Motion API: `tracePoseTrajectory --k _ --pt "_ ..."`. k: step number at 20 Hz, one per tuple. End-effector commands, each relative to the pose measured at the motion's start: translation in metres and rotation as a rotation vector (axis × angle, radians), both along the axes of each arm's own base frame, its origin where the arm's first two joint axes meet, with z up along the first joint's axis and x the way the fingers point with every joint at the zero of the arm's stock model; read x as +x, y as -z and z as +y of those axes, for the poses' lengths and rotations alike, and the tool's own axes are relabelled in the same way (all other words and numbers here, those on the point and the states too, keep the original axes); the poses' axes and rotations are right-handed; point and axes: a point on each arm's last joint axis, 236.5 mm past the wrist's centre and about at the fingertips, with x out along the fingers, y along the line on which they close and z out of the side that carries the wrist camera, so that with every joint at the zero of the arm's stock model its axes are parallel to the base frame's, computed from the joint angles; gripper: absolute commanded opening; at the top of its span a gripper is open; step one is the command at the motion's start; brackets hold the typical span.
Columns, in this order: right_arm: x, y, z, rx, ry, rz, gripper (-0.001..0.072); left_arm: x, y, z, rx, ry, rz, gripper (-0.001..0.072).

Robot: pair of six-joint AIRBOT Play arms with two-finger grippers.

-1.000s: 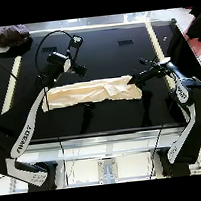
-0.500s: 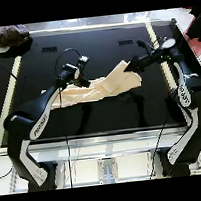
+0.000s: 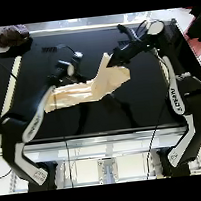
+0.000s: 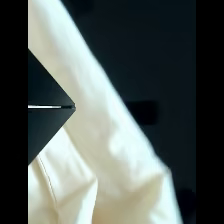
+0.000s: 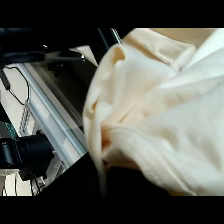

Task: Fold the shirts.

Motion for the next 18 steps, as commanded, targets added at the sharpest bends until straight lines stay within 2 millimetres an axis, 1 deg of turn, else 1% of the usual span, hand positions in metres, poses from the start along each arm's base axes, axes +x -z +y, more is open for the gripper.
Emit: tracePoseTrajectory --k 1,3,4,5,7,9,10,11,13,14,15,16,18 --pt "-0.019 -0.007 0.064 0.018 -0.043 -0.049 0.0015 0.008 -0.113 0.049 -0.054 -0.085 -0.193 0.0012" --pt "-0.026 -0.004 0.105 0.010 -0.055 -0.120 0.0014 0.003 -0.190 0.082 -0.101 -0.140 -0.353 0.0011" --pt "-0.028 -0.002 0.124 0.000 -0.050 -0.166 0.0014 -0.002 -0.223 0.100 -0.117 -0.171 -0.422 0.0012" --pt "-0.031 0.001 0.142 0.000 -0.043 -0.195 0.0013 -0.010 -0.254 0.121 -0.132 -0.214 -0.486 0.0012" --pt "-0.041 0.007 0.179 0.026 -0.034 -0.226 0.0012 -0.027 -0.305 0.161 -0.147 -0.289 -0.606 0.0012" --pt "-0.048 0.017 0.219 0.066 -0.015 -0.260 0.0012 -0.044 -0.348 0.193 -0.168 -0.362 -0.721 0.0012" --pt "-0.046 0.020 0.239 0.097 0.014 -0.286 0.0012 -0.053 -0.364 0.206 -0.178 -0.396 -0.762 0.0012" --pt "-0.043 0.024 0.258 0.134 0.055 -0.303 0.0012 -0.061 -0.374 0.215 -0.180 -0.417 -0.786 0.0012" --pt "-0.029 0.025 0.292 0.235 0.180 -0.333 0.0021 -0.071 -0.386 0.224 -0.176 -0.435 -0.816 0.0023" --pt "-0.023 0.021 0.304 0.289 0.247 -0.333 0.0124 -0.074 -0.390 0.226 -0.176 -0.437 -0.823 0.0023" --pt "-0.022 0.014 0.313 0.348 0.306 -0.300 0.0428 -0.075 -0.391 0.226 -0.176 -0.439 -0.827 0.0023" --pt "-0.024 0.005 0.319 0.400 0.343 -0.258 0.0624 -0.075 -0.391 0.226 -0.176 -0.439 -0.827 0.0023" --pt "-0.036 -0.016 0.324 0.454 0.337 -0.210 0.0624 -0.074 -0.389 0.226 -0.175 -0.439 -0.822 0.0023"
